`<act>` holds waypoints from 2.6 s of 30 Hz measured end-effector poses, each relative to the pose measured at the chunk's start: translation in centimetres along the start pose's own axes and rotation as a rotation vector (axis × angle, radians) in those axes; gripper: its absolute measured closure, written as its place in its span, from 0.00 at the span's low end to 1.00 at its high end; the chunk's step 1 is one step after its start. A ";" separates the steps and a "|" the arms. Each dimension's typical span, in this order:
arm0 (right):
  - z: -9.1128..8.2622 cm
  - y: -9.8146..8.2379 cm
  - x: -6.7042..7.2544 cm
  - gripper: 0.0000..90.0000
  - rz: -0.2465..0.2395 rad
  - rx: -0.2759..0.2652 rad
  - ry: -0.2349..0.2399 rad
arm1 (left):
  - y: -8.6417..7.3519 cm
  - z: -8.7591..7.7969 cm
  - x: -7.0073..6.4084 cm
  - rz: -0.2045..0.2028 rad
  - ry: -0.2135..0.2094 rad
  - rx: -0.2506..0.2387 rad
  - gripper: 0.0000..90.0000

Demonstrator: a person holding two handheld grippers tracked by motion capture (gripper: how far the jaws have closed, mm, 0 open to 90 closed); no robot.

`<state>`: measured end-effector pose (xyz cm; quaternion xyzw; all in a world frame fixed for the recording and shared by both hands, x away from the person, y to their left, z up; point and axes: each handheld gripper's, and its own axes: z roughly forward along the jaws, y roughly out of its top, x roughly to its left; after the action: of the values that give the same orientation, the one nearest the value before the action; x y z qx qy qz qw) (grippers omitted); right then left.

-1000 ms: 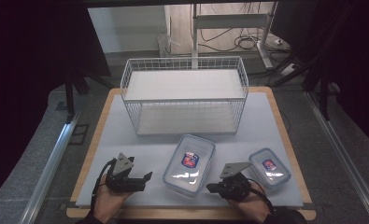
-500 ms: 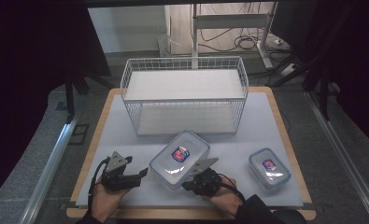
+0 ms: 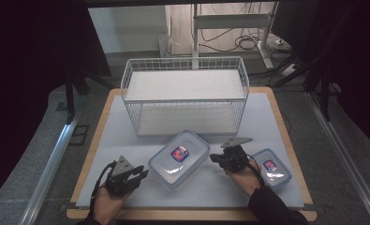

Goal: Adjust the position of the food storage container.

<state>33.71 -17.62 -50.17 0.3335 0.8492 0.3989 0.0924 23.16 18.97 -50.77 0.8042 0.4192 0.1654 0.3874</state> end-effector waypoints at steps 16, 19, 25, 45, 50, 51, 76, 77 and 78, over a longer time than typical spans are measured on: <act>3.1 2.6 -2.1 1.00 -0.009 0.024 -0.023 | 0.2 2.1 0.3 -0.083 -0.014 0.052 0.96; 3.0 2.5 -1.7 1.00 -0.034 0.048 -0.022 | 0.2 2.4 0.8 -0.113 -0.012 0.051 0.97; 1.8 1.7 -0.2 1.00 -0.093 0.081 -0.058 | 0.7 3.1 1.7 -0.153 -0.001 0.051 0.98; -2.1 -1.4 1.4 1.00 -0.045 0.090 -0.058 | 4.2 7.0 2.4 -0.105 0.013 0.079 0.99; -2.7 -1.8 1.5 1.00 -0.045 0.093 -0.082 | 4.4 7.3 2.0 -0.120 -0.008 0.078 1.00; -2.7 -1.8 1.5 1.00 -0.045 0.093 -0.082 | 4.4 7.3 2.0 -0.120 -0.008 0.078 1.00; -6.3 -3.2 1.6 0.38 -0.065 -0.023 -0.059 | 0.5 0.9 0.9 0.008 0.005 -0.050 0.21; -6.3 -3.2 1.6 0.38 -0.065 -0.023 -0.059 | 0.5 0.9 0.9 0.008 0.005 -0.050 0.18; -6.3 -3.3 1.6 0.35 -0.067 -0.027 -0.057 | 0.3 0.8 0.9 0.001 0.003 -0.054 0.18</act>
<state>28.16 -21.99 -48.19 0.3150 0.8513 0.3975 0.1345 24.33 19.25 -51.10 0.7933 0.4149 0.1782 0.4084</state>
